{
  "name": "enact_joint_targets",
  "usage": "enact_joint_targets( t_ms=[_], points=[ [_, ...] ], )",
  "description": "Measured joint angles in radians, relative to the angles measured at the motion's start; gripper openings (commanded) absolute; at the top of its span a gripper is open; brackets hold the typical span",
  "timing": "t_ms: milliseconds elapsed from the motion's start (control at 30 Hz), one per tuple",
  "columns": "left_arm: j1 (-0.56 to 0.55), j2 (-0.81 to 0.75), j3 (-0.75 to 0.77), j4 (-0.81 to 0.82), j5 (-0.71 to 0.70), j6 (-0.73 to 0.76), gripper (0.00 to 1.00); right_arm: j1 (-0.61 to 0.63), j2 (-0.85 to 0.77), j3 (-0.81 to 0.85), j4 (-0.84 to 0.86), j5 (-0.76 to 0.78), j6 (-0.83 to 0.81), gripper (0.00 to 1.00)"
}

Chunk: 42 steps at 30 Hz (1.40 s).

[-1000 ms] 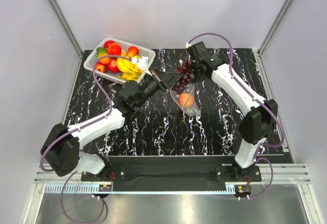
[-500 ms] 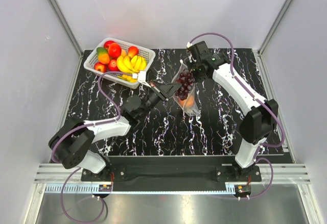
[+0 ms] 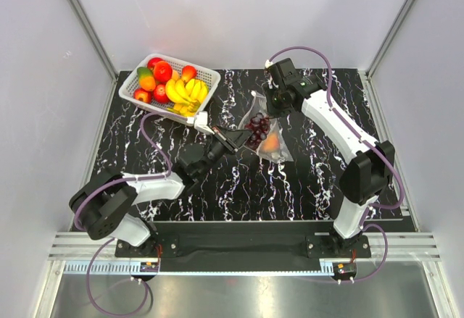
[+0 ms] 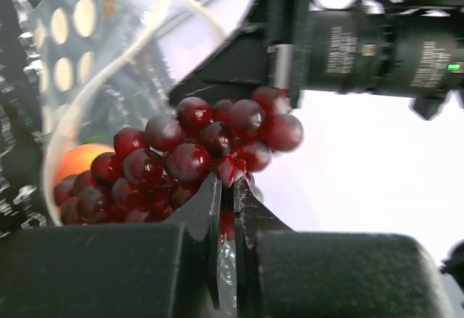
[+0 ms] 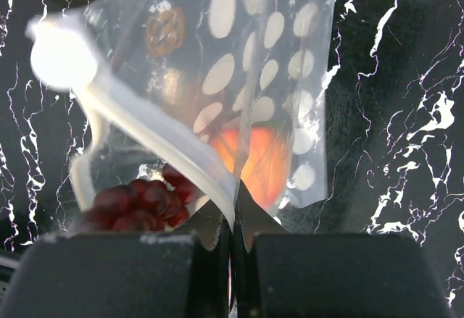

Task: Place the food in the zip-top bag and seal the zipper
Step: Place the fake fruit in the zipper food storage bag.

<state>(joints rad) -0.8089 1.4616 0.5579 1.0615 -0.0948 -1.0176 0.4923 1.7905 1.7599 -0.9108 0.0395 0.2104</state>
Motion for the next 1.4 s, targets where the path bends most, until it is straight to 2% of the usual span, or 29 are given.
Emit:
enact_joint_targets(
  t_ms=[133, 367, 600, 800, 933, 967, 1000, 1100, 1133, 1233, 1400],
  points=[
    [-0.001, -0.007, -0.018, -0.052, -0.047, 0.004, 0.02, 0.000, 0.000, 0.000, -0.001, -0.006, 0.000, 0.00],
    [-0.002, -0.062, 0.033, -0.261, -0.107, 0.061, 0.06, 0.000, -0.004, -0.011, 0.000, -0.017, -0.003, 0.00],
    [-0.009, -0.024, 0.215, -0.458, -0.084, 0.121, 0.08, 0.000, -0.018, -0.016, 0.000, -0.061, -0.006, 0.00],
    [-0.010, 0.005, 0.329, -0.650, -0.111, 0.185, 0.18, 0.000, -0.038, -0.018, 0.000, -0.080, -0.009, 0.00],
    [-0.010, 0.103, 0.505, -0.833, -0.122, 0.262, 0.19, 0.002, -0.044, -0.021, 0.000, -0.085, -0.013, 0.00],
    [-0.010, 0.135, 0.554, -0.866, -0.119, 0.279, 0.21, 0.002, -0.044, -0.021, -0.001, -0.085, -0.014, 0.00],
    [-0.010, 0.161, 0.590, -0.892, -0.116, 0.292, 0.38, 0.002, -0.044, -0.021, -0.002, -0.084, -0.014, 0.00],
    [-0.009, 0.206, 0.645, -0.955, -0.101, 0.335, 0.60, 0.002, -0.044, -0.021, -0.010, -0.069, -0.021, 0.00],
    [-0.008, 0.210, 0.647, -0.972, -0.092, 0.347, 0.71, 0.002, -0.044, -0.021, -0.014, -0.065, -0.021, 0.00],
    [-0.009, 0.211, 0.648, -1.017, -0.079, 0.372, 0.79, 0.004, -0.044, -0.021, -0.017, -0.058, -0.023, 0.00],
    [-0.011, 0.177, 0.642, -1.050, -0.078, 0.405, 0.82, 0.005, -0.045, -0.024, -0.018, -0.056, -0.023, 0.00]
  ],
)
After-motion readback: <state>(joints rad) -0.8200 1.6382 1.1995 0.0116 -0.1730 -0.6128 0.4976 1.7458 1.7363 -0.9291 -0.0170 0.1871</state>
